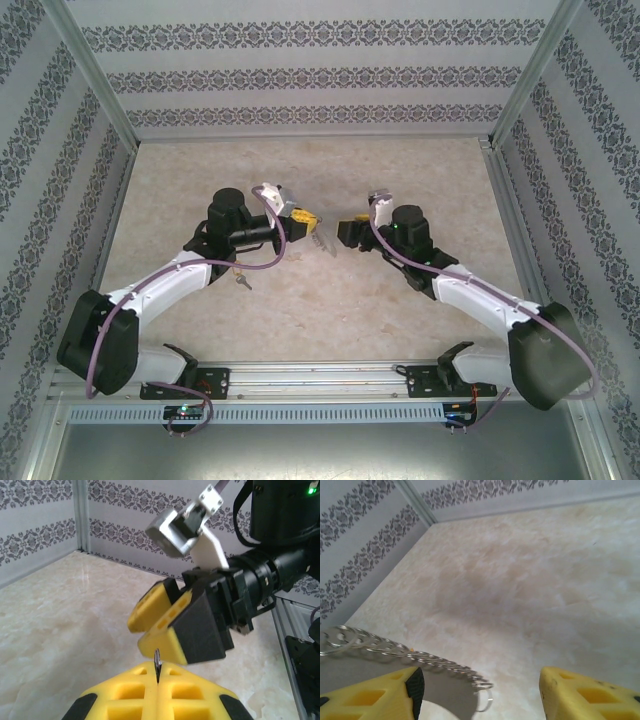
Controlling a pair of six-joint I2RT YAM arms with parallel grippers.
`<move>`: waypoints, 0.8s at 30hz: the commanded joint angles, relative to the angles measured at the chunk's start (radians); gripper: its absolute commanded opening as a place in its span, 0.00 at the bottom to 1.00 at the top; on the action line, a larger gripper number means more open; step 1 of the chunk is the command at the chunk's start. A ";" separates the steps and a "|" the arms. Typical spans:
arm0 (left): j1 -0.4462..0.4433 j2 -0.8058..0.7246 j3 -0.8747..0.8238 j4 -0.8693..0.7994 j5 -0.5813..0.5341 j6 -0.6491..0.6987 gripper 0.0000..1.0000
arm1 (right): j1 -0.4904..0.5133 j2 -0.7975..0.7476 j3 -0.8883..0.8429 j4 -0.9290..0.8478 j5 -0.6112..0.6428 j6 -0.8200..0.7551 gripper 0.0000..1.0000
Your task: Put the keys on the keyring
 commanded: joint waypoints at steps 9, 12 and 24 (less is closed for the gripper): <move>-0.010 0.088 0.083 0.036 0.182 0.024 0.00 | -0.155 -0.040 -0.019 0.149 -0.463 -0.017 0.50; -0.010 0.108 0.094 0.050 0.209 0.010 0.00 | -0.150 -0.011 -0.013 0.206 -0.585 0.009 0.48; -0.009 0.162 0.125 0.011 0.266 0.027 0.00 | -0.108 0.035 -0.004 0.226 -0.667 0.005 0.38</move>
